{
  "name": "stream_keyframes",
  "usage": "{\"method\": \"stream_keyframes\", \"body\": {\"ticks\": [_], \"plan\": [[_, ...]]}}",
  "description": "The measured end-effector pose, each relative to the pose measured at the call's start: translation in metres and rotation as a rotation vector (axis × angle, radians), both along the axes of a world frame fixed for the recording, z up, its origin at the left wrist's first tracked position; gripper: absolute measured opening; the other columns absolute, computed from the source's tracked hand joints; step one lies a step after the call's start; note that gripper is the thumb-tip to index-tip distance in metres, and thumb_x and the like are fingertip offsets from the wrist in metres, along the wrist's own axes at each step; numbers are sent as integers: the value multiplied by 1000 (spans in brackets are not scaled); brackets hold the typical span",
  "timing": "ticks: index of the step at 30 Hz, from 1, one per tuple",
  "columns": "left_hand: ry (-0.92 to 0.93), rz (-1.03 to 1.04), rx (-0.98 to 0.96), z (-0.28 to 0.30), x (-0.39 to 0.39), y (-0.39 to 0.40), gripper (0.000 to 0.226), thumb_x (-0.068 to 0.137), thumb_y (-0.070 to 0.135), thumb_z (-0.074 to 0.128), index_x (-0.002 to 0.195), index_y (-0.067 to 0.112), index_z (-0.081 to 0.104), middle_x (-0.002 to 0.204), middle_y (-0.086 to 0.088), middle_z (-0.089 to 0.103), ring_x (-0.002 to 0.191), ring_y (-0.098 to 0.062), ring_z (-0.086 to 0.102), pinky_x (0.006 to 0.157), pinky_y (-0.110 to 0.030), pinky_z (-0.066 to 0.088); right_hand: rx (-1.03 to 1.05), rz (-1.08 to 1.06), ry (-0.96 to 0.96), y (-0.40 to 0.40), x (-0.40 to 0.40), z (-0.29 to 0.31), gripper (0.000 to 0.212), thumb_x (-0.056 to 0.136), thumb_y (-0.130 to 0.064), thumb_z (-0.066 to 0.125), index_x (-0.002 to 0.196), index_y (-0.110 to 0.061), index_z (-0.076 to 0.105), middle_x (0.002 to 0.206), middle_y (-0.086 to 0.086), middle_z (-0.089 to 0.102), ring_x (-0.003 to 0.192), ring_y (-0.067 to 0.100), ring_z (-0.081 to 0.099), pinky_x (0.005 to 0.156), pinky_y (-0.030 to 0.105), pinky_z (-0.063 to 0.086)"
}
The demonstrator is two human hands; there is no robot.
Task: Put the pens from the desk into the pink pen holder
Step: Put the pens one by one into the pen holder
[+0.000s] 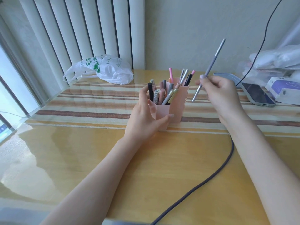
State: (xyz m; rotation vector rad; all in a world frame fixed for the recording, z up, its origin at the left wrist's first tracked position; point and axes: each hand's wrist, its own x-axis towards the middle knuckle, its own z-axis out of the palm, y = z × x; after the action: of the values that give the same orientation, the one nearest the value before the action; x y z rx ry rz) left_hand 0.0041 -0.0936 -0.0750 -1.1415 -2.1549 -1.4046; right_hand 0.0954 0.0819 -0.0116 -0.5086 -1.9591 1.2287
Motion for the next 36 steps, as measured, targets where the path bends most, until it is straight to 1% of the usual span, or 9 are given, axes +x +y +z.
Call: {"method": "stream_keyframes", "body": {"ticks": [3,5,12,14,20,24,29,32,36], "plan": [[-3,14,9,1,1,0,91,69,40,79,137,18,23,97,2,59,75,-12,50,63,-21,36,-140,156,280,-8,2,11,18,95,-19,60,82,-24,71,72,-15,67,65,-1,55,61,17,43],[-4,19,17,1,1,0,91,68,40,80,137,16,24,98,1,60,75,-12,50,63,-21,36,-198,282,397,-15,4,16,13,93,-6,61,100,-17,64,74,-7,65,67,4,58,57,18,45],[-28,52,19,1,1,0,91,67,38,81,135,14,26,76,6,51,72,-14,53,62,-21,38,30,377,390,-39,1,9,95,81,13,67,148,-22,9,94,22,62,69,23,68,70,30,57],[-33,53,14,0,0,0,91,67,39,81,135,14,25,75,8,50,72,-14,53,62,-21,38,80,343,430,-44,-1,6,101,79,14,66,149,-23,4,108,32,57,73,28,68,72,31,57],[-49,47,18,1,1,0,91,67,37,81,135,14,25,78,9,52,75,-14,53,61,-19,35,229,313,389,-58,-5,-3,94,82,15,64,149,-21,8,104,19,67,85,15,72,80,31,58],[-76,17,41,4,4,-1,91,67,34,81,136,14,26,99,0,60,81,-10,50,65,-20,36,278,331,353,-63,-6,-12,101,81,15,66,150,-23,2,86,9,70,83,14,71,80,26,57],[-68,19,33,5,4,-1,90,67,35,80,136,17,25,92,3,57,80,-11,52,60,-14,38,337,298,314,-59,-7,-10,105,81,11,67,150,-25,-3,98,10,69,82,16,70,77,24,57],[-55,15,26,5,5,-2,91,67,37,80,137,18,24,86,2,56,75,-16,54,60,-24,40,418,284,284,-60,-7,-9,98,80,12,66,151,-22,8,107,12,66,82,10,67,79,18,54],[-51,7,27,6,6,-2,92,66,40,78,136,19,23,101,-3,62,80,-20,58,67,-34,49,374,325,316,-60,-7,-12,103,80,13,66,144,-31,-1,96,9,66,80,17,69,74,27,58]]}}
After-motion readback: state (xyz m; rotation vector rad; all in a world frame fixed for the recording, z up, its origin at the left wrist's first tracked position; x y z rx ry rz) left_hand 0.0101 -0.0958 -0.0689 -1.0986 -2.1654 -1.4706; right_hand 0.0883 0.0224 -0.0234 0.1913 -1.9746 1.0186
